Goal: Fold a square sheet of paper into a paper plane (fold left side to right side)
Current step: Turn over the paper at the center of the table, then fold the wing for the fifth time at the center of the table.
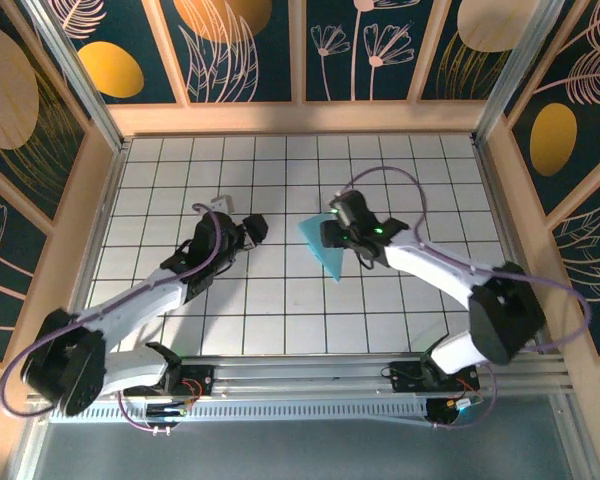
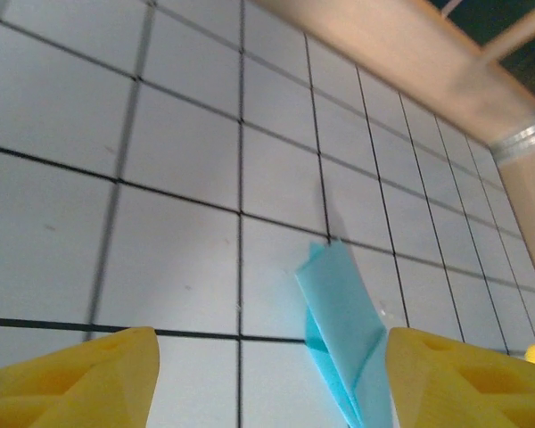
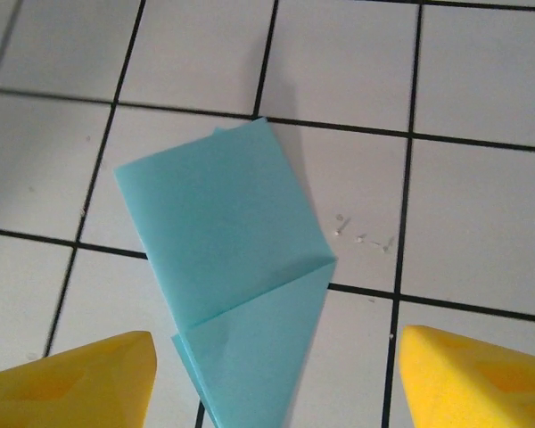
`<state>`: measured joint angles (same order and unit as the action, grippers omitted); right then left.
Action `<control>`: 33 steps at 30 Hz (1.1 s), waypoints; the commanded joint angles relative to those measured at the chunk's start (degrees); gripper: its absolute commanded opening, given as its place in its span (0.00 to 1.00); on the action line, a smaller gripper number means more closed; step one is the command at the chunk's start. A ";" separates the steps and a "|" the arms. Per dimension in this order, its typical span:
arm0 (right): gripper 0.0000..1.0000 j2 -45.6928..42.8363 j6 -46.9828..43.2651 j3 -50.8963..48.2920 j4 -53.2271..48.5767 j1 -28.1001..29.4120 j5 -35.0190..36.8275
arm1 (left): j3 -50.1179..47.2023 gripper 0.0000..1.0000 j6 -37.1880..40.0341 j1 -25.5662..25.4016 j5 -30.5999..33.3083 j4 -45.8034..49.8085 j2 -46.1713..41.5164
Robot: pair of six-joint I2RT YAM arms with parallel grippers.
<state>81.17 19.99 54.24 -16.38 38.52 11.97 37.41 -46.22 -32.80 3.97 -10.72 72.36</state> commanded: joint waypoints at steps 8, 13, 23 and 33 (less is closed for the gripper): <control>0.92 -23.96 15.18 -24.73 32.24 -16.34 -22.52 | 11.58 0.57 -6.72 -0.33 -22.01 -11.82 24.86; 0.96 -28.98 19.86 -31.03 37.03 -23.98 -28.89 | 14.98 0.55 -8.82 -0.77 -24.05 -14.17 33.59; 0.96 -29.43 19.28 -31.58 36.63 -29.99 -33.26 | 20.20 0.42 -11.00 -1.06 -26.82 -16.82 42.13; 0.97 -24.36 18.68 -27.41 37.65 -32.74 -39.33 | 24.67 0.09 -9.98 -1.06 -27.56 -17.11 45.99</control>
<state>56.18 39.18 23.92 19.00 6.35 -23.88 61.01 -56.36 -33.56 -22.50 -26.26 117.56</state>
